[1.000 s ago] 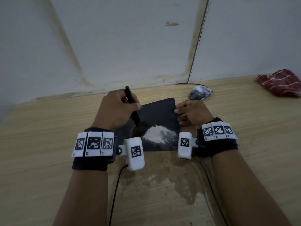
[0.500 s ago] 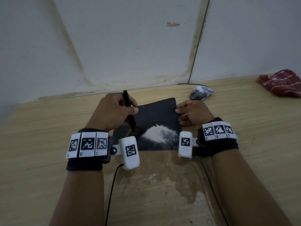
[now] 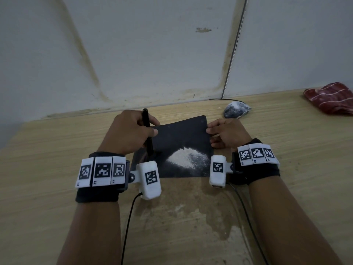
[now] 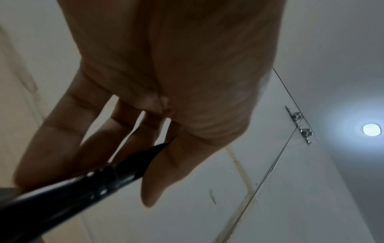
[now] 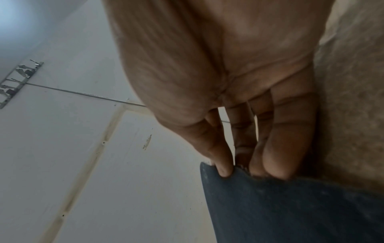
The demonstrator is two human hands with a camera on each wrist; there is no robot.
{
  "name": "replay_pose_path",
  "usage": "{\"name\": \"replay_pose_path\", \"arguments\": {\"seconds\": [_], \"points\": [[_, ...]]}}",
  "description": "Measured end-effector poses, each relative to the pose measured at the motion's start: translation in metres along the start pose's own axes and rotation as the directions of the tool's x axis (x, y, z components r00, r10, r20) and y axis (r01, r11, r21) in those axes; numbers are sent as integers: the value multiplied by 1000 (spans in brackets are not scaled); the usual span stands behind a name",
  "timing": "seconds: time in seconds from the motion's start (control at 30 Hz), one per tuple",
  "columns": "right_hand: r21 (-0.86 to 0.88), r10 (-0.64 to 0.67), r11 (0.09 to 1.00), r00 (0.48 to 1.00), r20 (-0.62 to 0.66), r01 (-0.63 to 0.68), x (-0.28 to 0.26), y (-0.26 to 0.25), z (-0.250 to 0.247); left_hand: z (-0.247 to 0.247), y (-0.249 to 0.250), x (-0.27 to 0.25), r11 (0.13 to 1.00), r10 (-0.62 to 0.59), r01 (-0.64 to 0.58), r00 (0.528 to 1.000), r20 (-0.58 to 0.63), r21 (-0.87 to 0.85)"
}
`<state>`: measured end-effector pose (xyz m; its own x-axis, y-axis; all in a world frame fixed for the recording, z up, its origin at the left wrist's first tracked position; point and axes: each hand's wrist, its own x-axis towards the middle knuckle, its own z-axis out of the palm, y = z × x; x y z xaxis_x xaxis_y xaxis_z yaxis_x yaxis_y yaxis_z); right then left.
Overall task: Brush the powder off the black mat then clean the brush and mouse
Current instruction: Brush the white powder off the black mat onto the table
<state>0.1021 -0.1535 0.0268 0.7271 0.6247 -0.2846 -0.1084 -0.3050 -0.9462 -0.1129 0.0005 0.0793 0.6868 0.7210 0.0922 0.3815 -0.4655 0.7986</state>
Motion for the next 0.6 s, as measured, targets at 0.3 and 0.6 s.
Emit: {"name": "replay_pose_path", "arguments": {"seconds": [0.3, 0.6], "points": [[-6, 28, 1000, 1000, -5, -28, -4, 5, -11, 7, 1, 2, 988, -2, 34, 979, -204, 153], [21, 26, 999, 1000, 1, -26, -19, 13, -14, 18, 8, -9, 978, 29, -53, 992, -119, -202]]}}
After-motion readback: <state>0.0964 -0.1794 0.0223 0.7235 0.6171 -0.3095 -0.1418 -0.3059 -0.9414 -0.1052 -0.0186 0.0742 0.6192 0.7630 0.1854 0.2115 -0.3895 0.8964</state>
